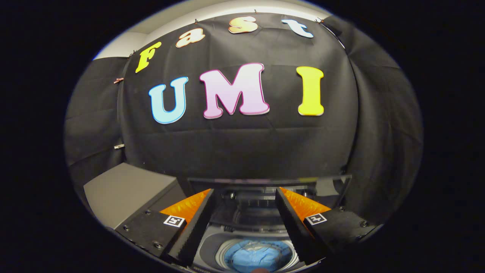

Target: Put the clothes into the washing machine and then close the washing machine lid.

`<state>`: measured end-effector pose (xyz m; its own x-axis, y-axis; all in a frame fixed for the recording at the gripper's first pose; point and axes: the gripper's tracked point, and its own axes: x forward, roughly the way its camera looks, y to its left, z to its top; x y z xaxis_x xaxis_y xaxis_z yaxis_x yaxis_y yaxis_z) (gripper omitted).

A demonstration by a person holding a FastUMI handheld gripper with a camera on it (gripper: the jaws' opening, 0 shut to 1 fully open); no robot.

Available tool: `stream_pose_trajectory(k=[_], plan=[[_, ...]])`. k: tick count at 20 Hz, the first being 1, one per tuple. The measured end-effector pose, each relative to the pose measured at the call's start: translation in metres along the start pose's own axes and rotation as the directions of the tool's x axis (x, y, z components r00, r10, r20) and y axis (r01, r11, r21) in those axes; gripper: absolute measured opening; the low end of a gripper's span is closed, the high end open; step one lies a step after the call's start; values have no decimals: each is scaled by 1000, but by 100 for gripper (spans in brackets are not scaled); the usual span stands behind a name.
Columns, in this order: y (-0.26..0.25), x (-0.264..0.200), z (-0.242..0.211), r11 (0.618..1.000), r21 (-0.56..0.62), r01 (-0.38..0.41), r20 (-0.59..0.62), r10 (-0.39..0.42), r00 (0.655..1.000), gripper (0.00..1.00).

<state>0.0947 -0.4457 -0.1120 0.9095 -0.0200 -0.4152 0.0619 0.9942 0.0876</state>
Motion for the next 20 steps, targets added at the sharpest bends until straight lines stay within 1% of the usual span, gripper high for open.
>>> stream_pose_trajectory(k=[1,2,6,8,9,10,11,12,13,14,18,20], plan=[[2,16,5,1000,-3,-5,-3,5,1000,99],[0,32,8,1000,-17,9,-11,-9,1000,99],[-30,79,15,993,-68,99,-9,-100,995,100],[-43,94,6,987,-78,142,-36,-145,989,100],[-50,98,-4,984,-81,158,-65,-163,984,99],[-54,100,-18,984,-78,158,-121,-166,979,99],[-52,97,-9,987,-49,156,-84,-159,984,100],[-51,97,-15,987,-53,149,-102,-154,983,100],[-53,94,-15,988,-55,146,-92,-150,984,99],[-53,94,-16,988,-62,143,-87,-148,985,100],[-53,90,-18,988,-34,149,-112,-152,982,100],[-52,89,-18,988,-50,148,-116,-153,981,100]])
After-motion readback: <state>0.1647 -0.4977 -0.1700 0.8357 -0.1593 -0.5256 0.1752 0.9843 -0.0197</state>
